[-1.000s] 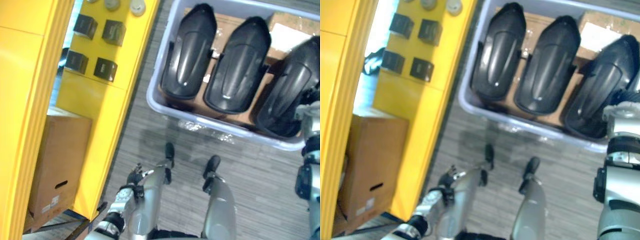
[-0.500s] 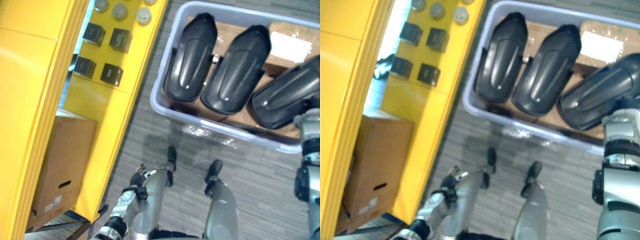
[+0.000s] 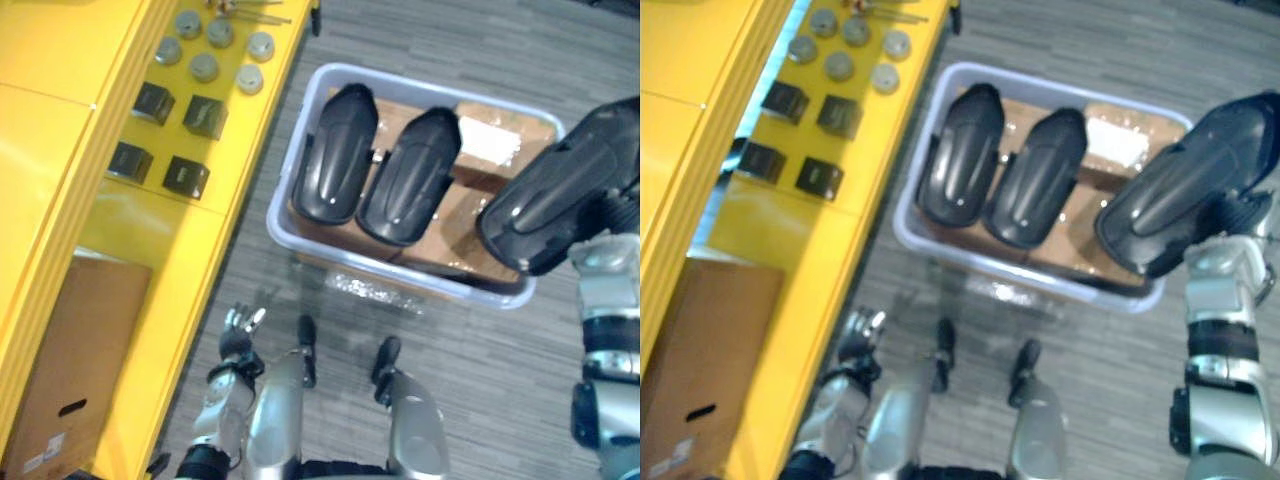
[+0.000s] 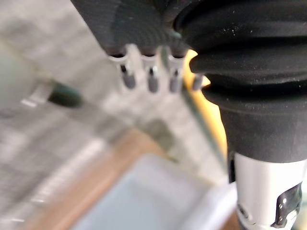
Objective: Walk over and take plastic housings, then place them on the shelf
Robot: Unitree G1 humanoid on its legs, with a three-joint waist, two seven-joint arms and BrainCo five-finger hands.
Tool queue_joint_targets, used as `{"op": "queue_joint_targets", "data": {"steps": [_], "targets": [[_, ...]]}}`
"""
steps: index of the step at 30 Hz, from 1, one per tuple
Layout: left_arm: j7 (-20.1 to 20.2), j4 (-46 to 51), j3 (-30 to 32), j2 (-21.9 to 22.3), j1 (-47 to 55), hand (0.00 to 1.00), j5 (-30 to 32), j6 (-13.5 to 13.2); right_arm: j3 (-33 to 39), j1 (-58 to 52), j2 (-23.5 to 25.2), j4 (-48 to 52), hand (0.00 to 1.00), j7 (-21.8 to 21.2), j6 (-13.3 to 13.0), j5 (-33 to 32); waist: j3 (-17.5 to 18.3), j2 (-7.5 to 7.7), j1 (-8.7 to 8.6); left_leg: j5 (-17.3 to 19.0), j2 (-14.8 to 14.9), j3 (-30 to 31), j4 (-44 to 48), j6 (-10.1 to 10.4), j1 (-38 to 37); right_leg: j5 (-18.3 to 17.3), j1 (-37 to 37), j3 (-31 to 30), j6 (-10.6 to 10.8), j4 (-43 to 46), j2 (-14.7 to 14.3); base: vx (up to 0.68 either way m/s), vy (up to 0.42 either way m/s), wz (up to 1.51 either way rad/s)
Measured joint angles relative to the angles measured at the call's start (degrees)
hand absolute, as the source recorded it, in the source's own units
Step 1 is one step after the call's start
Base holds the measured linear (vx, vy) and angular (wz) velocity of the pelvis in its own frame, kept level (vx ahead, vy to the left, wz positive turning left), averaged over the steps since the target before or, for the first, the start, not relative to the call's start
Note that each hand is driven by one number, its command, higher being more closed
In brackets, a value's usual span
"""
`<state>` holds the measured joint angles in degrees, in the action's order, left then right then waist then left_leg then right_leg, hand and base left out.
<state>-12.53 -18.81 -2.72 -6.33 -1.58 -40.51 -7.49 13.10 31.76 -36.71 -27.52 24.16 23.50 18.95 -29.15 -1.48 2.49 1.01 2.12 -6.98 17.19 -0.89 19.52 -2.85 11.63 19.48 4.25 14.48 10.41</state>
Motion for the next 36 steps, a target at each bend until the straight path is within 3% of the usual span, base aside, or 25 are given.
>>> {"op": "queue_joint_targets", "data": {"steps": [3,7,10,11,18,23,27,28,31,36], "targets": [[-3.51,7.96,2.38,-0.01,0.63,0.00,1.26,0.07,0.58,-3.40,2.34,5.08,1.00,0.98,-0.06,2.14,1.04,0.78,-0.21,-0.09,-0.21,-0.08,-1.99,0.18,-2.80,0.11,-2.89,0.31,0.16,-1.75,-0.26,0.09,-0.022,0.02],[-7.32,20.48,5.70,-0.06,0.18,0.00,10.68,0.59,1.49,-10.33,6.50,15.88,1.00,1.58,-1.03,7.67,6.05,1.83,-0.42,-0.16,-0.62,0.04,-5.01,0.57,-5.95,0.37,-6.23,0.92,0.43,-4.72,-0.64,0.13,-0.031,0.04],[-6.98,25.72,5.70,-0.17,-1.01,0.00,17.69,1.52,1.44,-11.79,7.91,19.50,1.00,2.49,-4.56,11.71,9.35,2.11,-0.85,-0.15,-1.16,-0.36,-7.40,0.59,-9.14,0.99,-9.49,1.00,1.33,-7.67,-0.69,0.16,-0.005,-0.02],[-6.72,26.95,5.20,-0.58,-1.81,0.00,20.40,2.05,1.39,-11.96,7.91,20.47,1.00,2.96,-7.03,13.24,11.02,2.25,-0.97,-0.14,-1.40,-0.72,-8.37,0.59,-10.27,1.20,-10.55,0.97,1.60,-8.83,-0.64,0.12,0.009,-0.10],[-0.52,27.11,0.88,-6.97,-8.43,0.00,25.49,4.49,-1.81,-10.34,7.49,22.37,1.00,7.55,-19.32,19.14,18.53,4.51,-2.04,-0.34,-2.00,-3.19,-13.77,0.87,-16.63,1.90,-13.97,0.41,2.59,-11.09,-0.39,0.07,0.010,-0.17],[4.18,25.88,-1.23,-7.24,-13.86,0.00,25.02,5.18,-4.65,-5.69,5.99,22.36,1.00,10.02,-25.28,22.54,20.50,4.56,-2.36,-0.46,-2.18,-4.42,-15.41,0.91,-19.62,2.81,-15.67,0.42,2.49,-11.45,-0.34,0.02,0.030,-0.12],[7.61,23.87,-2.85,-8.12,-15.82,0.00,19.21,7.51,-6.00,-3.29,4.94,22.37,1.00,11.37,-29.58,25.05,21.67,4.38,-2.57,-1.34,-2.74,-4.56,-16.52,0.59,-19.99,3.52,-15.76,0.44,2.37,-12.17,-0.33,-0.01,0.024,-0.04],[9.51,22.71,-3.46,-8.77,-16.18,0.00,15.86,9.18,-6.97,-3.08,4.94,22.37,1.00,11.90,-30.71,26.03,22.12,4.36,-2.72,-2.27,-3.13,-4.55,-18.00,0.42,-20.63,3.58,-15.76,0.46,2.40,-12.24,-0.20,-0.04,0.023,0.02],[12.79,21.58,-4.21,-8.98,-16.41,0.00,9.49,11.15,-9.53,-2.80,4.94,22.37,1.00,12.06,-32.77,27.52,22.22,4.33,-3.11,-3.97,-3.80,-4.56,-20.82,0.10,-21.76,3.74,-15.68,0.49,2.44,-12.30,0.19,-0.06,0.037,0.01],[16.12,20.96,-6.12,-8.87,-17.76,0.00,4.87,12.70,-12.74,-2.10,5.09,22.34,1.00,11.97,-34.29,29.71,22.23,4.30,-3.25,-4.68,-4.51,-4.71,-22.11,-0.43,-21.90,4.38,-15.60,0.55,2.35,-12.92,0.63,-0.06,0.051,0.00]]}}
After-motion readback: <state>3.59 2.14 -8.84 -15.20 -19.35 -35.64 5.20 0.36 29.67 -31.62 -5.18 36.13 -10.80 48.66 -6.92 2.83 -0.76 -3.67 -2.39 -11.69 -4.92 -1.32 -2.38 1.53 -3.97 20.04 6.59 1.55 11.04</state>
